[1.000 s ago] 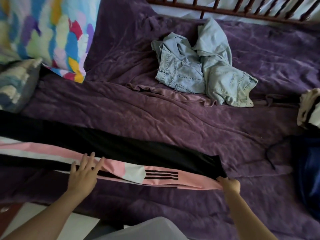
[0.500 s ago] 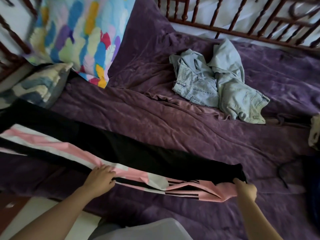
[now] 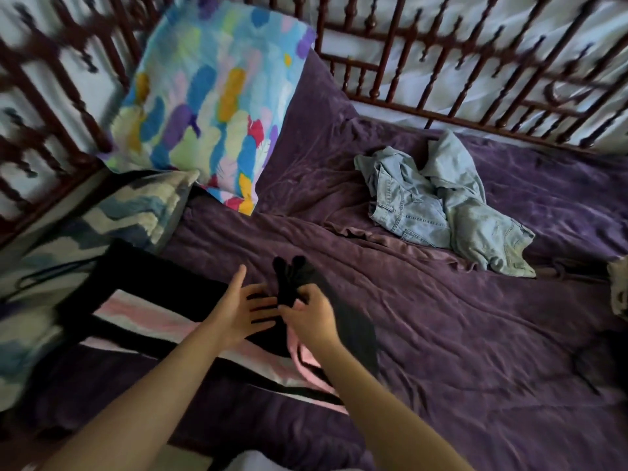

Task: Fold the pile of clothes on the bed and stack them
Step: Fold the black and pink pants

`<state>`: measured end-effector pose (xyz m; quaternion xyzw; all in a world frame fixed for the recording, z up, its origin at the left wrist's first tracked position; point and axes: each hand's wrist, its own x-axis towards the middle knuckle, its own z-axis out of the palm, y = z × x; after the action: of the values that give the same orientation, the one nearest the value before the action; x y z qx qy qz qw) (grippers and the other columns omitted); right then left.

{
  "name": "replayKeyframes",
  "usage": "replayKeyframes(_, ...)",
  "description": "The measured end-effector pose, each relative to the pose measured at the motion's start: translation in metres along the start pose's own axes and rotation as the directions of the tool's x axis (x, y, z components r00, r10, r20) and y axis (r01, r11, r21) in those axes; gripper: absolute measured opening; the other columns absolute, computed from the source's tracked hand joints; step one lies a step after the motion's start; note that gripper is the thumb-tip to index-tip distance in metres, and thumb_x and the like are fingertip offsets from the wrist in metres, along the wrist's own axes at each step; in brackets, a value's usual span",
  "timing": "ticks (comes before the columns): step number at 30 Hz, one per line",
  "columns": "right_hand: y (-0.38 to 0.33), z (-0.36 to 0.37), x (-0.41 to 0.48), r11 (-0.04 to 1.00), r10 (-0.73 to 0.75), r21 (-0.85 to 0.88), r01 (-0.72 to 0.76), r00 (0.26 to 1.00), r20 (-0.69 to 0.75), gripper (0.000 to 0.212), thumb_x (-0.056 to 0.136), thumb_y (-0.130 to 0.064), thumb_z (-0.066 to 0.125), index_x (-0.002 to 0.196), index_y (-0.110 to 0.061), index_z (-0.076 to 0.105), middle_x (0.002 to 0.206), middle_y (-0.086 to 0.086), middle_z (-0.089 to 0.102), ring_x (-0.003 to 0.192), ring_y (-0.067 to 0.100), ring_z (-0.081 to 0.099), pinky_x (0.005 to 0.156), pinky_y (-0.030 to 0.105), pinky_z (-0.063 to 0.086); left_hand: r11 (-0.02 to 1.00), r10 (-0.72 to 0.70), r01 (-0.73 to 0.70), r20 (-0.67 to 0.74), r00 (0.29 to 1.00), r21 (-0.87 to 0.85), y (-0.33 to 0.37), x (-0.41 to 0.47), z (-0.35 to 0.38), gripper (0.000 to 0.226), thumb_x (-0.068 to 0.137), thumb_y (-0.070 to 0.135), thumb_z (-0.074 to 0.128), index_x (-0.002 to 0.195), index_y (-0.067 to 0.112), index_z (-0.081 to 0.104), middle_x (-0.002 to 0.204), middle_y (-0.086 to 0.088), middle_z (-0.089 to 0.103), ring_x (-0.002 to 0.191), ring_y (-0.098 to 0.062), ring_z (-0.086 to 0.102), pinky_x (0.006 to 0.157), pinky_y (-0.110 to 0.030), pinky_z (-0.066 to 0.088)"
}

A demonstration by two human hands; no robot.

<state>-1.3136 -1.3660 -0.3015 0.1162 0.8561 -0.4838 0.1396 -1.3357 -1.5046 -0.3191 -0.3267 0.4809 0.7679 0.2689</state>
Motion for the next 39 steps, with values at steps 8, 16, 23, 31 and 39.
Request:
replayKeyframes(8,-0.041,0.116,-0.022,0.999,-0.031,0.042,0.016,0.926,0.376,0.037,0.090,-0.006,0.057,0.122,0.010,0.050,0.127,0.023,0.054,0.113,0.028,0.056,0.087,0.023,0.043,0.959,0.033,0.004,-0.125,0.992,0.282,0.051,-0.008,-0.093,0.055,0.077,0.034,0.074,0.120,0.005,0.057,0.091,-0.014,0.066,0.083,-0.029,0.062,0.077,-0.037,0.052)
replayKeyframes(16,0.022,0.083,-0.007,0.959,0.247,0.145,-0.244,0.969,-0.006,0.034,0.086,0.006,0.054,0.120,0.002,0.057,0.100,0.007,0.059,0.083,0.013,0.061,0.064,0.006,0.045,0.693,0.372,-0.198,-0.108,0.922,0.693,0.084,0.001,-0.133,0.037,0.082,-0.009,0.055,0.118,0.002,0.057,0.095,-0.008,0.060,0.100,-0.021,0.054,0.075,-0.025,0.039)
replayKeyframes(23,0.099,0.063,-0.017,0.748,0.568,-0.319,-0.582,0.810,-0.148,0.058,0.092,-0.031,0.049,0.145,-0.021,0.028,0.143,0.015,0.038,0.132,0.034,0.034,0.105,0.034,0.030,0.107,0.639,0.108,-0.152,0.754,0.988,0.115,-0.004,-0.202,0.060,0.080,0.016,0.067,0.134,0.005,0.042,0.130,-0.024,0.048,0.119,-0.041,0.044,0.093,-0.047,0.040)
replayKeyframes(31,0.120,0.065,-0.014,0.743,0.661,0.304,-0.596,0.725,-0.195,0.006,0.089,-0.006,0.057,0.087,-0.001,0.059,0.081,0.013,0.060,0.070,0.021,0.054,0.058,0.028,0.043,-0.285,0.623,0.184,0.035,0.782,0.941,0.050,-0.015,-0.200,0.064,0.065,0.031,0.082,0.124,0.021,0.060,0.140,-0.028,0.039,0.125,-0.054,0.034,0.086,-0.072,0.034)
replayKeyframes(39,0.127,0.004,-0.006,0.800,0.586,0.444,-0.403,0.684,-0.436,0.021,0.088,-0.003,0.060,0.070,0.007,0.056,0.048,0.002,0.043,0.047,0.014,0.039,0.033,0.012,0.032,-0.248,0.520,0.153,-0.002,0.854,0.956,0.032,-0.005,-0.181,0.053,0.095,0.039,0.044,0.145,0.031,0.026,0.150,-0.012,0.019,0.128,-0.027,0.036,0.096,-0.033,0.040)
